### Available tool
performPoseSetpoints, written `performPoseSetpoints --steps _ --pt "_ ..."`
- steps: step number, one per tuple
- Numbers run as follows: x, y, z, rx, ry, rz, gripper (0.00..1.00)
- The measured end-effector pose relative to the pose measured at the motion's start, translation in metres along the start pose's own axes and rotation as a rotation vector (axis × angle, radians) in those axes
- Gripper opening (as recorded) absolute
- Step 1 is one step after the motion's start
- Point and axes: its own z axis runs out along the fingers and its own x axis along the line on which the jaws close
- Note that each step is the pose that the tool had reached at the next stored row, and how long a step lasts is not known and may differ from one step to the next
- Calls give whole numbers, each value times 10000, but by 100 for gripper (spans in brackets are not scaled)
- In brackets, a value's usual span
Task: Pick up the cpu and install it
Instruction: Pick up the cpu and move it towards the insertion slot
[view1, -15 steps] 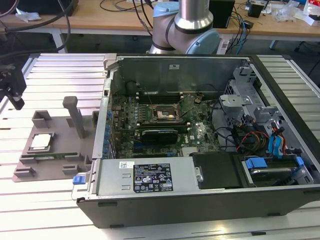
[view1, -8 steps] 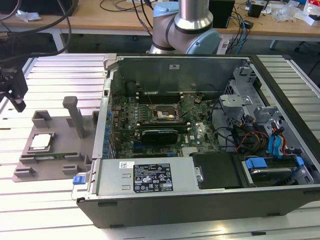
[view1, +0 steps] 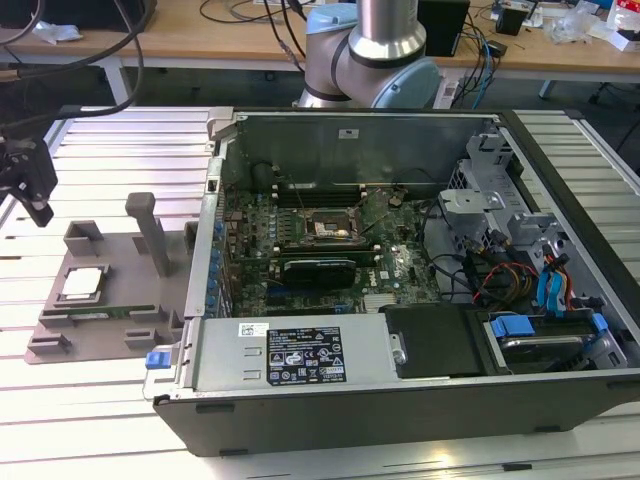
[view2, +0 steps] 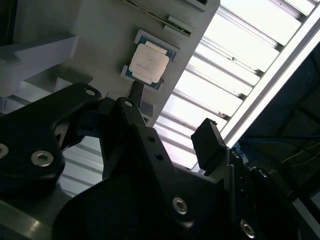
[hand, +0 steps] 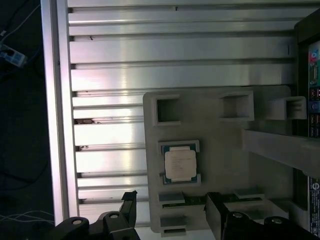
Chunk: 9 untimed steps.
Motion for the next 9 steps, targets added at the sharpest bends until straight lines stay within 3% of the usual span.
performPoseSetpoints --steps 9 --pt "2 3 64 0 1 0 66"
